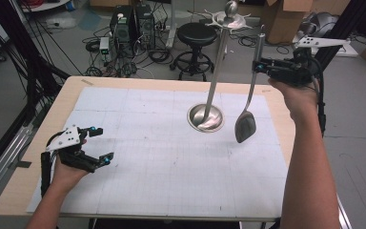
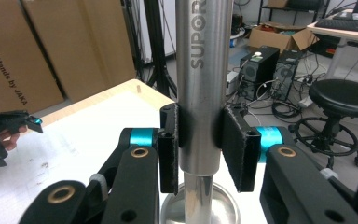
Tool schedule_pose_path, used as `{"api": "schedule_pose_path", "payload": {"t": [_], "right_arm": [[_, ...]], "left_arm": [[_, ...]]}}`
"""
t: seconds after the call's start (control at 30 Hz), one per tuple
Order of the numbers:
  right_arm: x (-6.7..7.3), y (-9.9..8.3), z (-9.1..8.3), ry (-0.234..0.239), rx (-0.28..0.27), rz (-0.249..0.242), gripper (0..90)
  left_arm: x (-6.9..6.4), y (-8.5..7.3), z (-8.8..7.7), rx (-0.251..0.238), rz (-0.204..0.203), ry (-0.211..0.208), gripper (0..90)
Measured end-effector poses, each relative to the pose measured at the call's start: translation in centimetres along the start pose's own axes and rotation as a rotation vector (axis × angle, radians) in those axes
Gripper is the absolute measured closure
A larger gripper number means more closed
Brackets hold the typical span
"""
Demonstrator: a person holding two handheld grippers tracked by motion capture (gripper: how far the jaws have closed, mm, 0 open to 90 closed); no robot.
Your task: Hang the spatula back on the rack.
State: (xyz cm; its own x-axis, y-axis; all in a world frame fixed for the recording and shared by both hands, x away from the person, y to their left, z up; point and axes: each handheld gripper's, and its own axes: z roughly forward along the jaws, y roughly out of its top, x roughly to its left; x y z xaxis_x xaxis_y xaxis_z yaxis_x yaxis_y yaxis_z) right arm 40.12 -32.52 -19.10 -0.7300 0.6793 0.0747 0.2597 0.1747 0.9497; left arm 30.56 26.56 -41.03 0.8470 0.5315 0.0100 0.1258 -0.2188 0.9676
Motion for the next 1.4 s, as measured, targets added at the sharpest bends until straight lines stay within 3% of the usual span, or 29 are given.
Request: {"api": "schedule_pose_path", "payload": {"t": [0.4, 0.9, 1.4], "right_arm": [[-0.5, 1.1, 0.8, -0.01, 0.02, 0.009, 69.5], [-0.9, 0.6, 2.4, 0.012, 0.038, 0.028, 69.4], [0.2, 0.5, 3.4, 0.048, 0.052, 0.009, 69.4]], "left_arm": [[-0.1, 0.0, 0.1, 0.009, 0.002, -0.002, 1.7], [-0.1, 0.0, 0.1, 0.009, 0.002, -0.005, 1.7], [0.0, -0.1, 0.2, 0.012, 0.0, -0.01, 1.7]]}}
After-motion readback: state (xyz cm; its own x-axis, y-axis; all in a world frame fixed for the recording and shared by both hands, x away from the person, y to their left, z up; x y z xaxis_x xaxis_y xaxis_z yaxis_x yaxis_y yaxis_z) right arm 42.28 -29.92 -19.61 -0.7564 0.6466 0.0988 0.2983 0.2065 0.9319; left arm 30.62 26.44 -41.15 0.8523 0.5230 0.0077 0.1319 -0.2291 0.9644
